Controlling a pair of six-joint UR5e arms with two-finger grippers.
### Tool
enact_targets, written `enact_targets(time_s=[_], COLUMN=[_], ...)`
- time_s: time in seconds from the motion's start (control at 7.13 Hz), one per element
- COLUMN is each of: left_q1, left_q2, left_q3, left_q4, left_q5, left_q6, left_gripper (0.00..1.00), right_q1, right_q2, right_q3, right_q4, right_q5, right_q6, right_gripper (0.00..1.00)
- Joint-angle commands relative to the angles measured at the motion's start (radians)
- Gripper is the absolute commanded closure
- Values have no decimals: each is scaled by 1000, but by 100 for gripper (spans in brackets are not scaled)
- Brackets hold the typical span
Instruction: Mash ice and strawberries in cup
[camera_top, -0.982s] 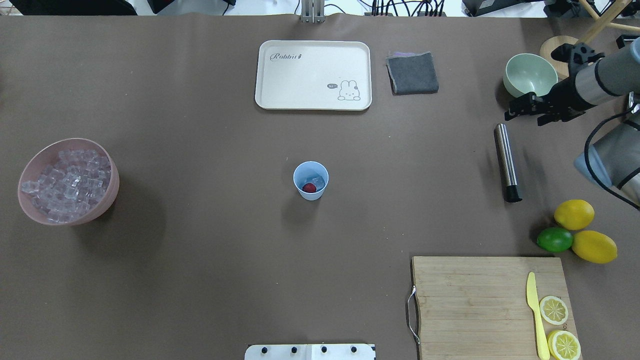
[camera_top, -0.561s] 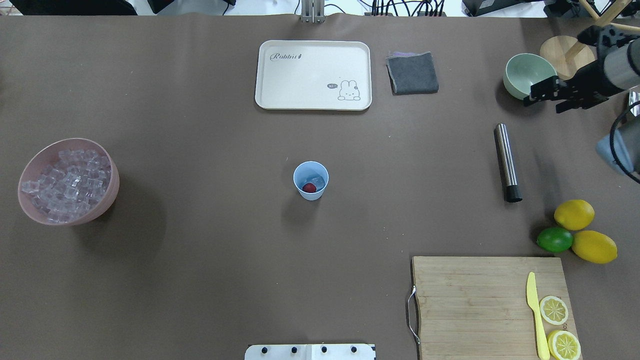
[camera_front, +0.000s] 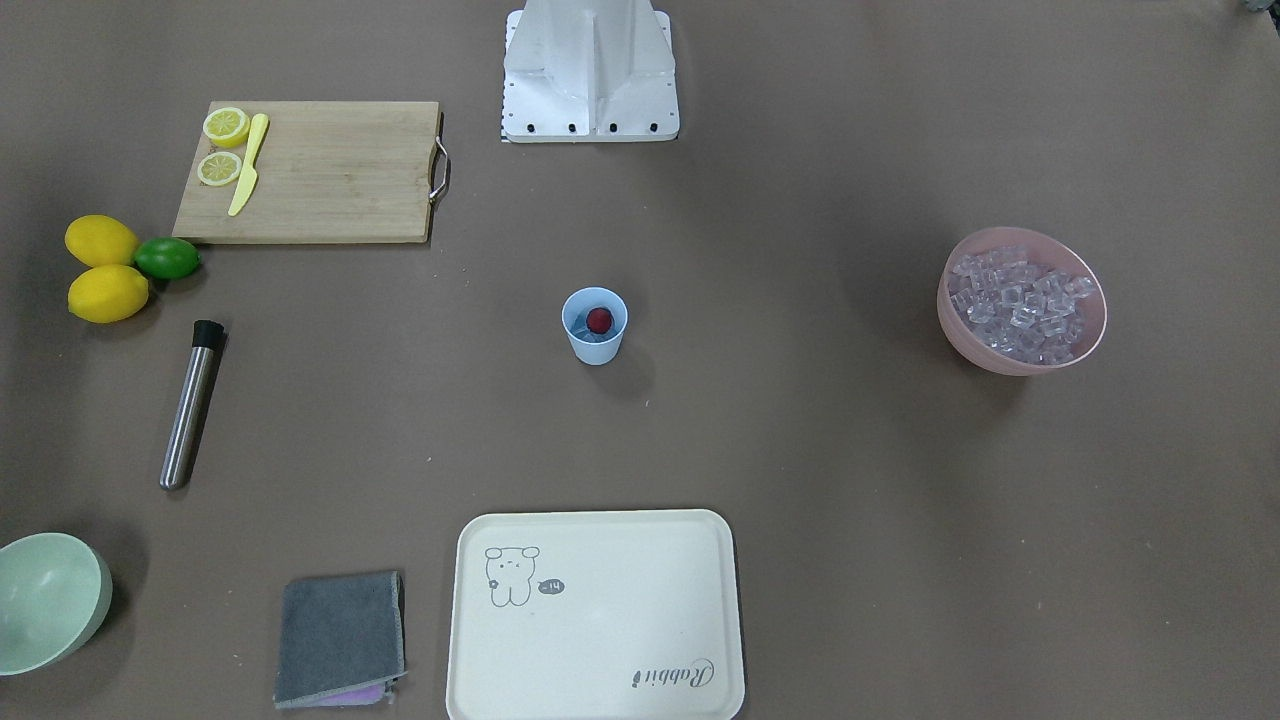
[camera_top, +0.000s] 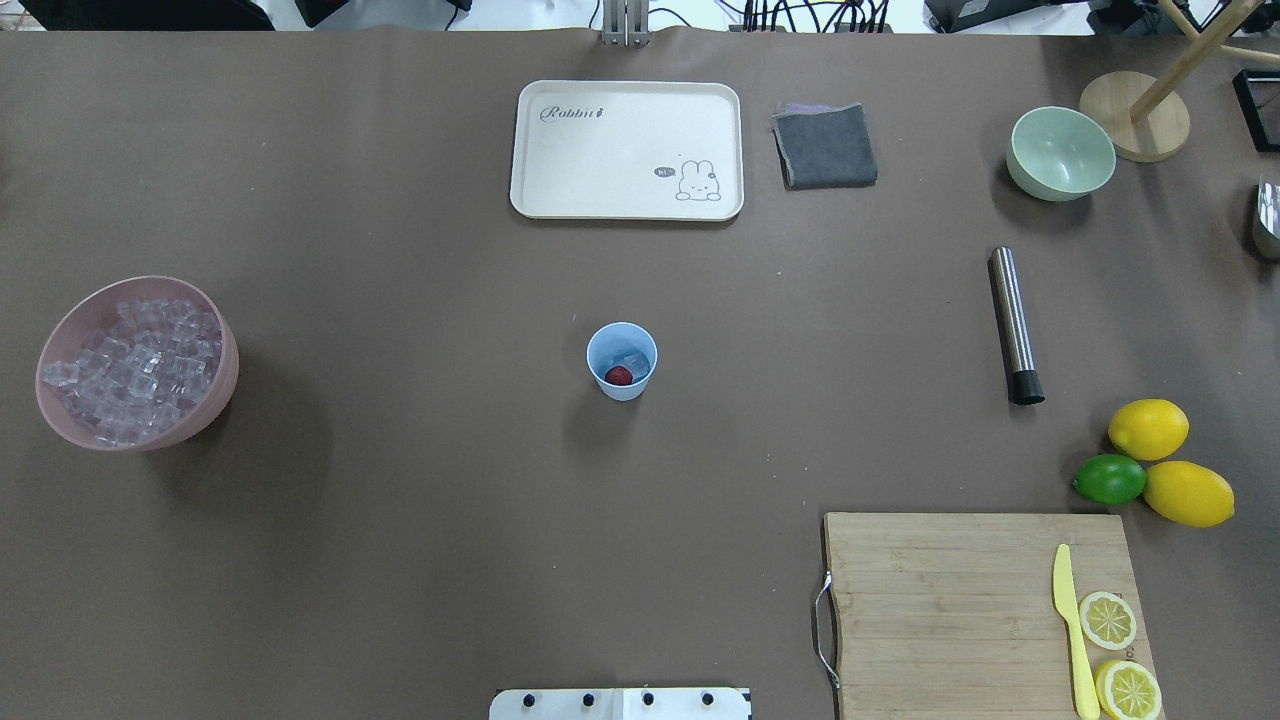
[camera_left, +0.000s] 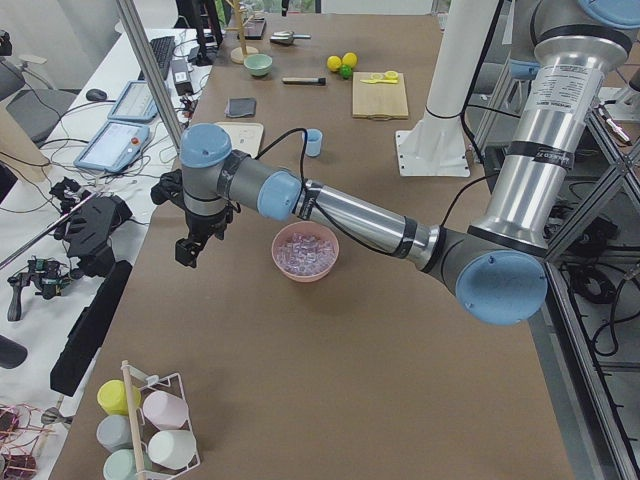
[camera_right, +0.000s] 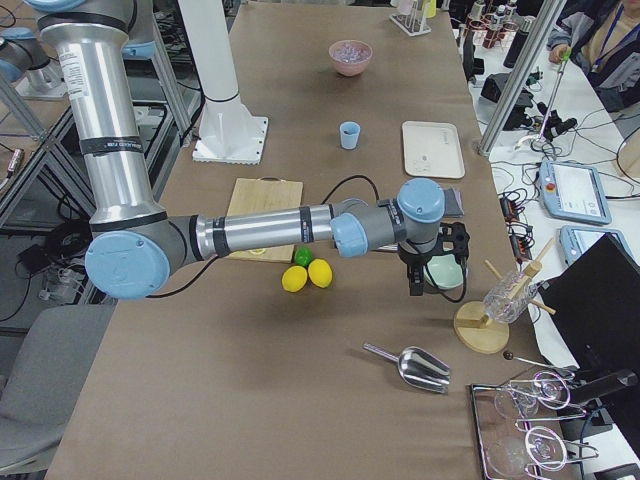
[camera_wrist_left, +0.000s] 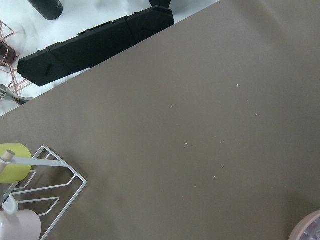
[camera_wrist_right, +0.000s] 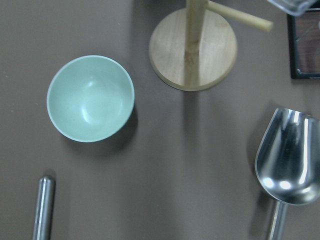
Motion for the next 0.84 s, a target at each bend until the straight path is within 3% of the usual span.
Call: enact_targets(time_s=[0.0, 0.28, 0.56, 0.7], left_q1=[-20, -22, -70, -77], left_q2=[-26, -48, -34, -36], left_q3=[3, 1, 10, 63], left_q4=[12, 84, 113, 97], left_q5=[7, 1, -3, -3], left_q6=[-83, -122, -122, -108], left_gripper=[3, 3, 3, 3], right_q1=[-7, -51, -74, -84], right_q2=[40, 132, 134, 126], right_q3=[82, 73, 79, 65], right_q4=[-275, -333, -327, -319], right_q5=[-209, -207, -201, -201], right_q6=[-149, -146, -146, -147], right_gripper=[0, 0, 0, 0])
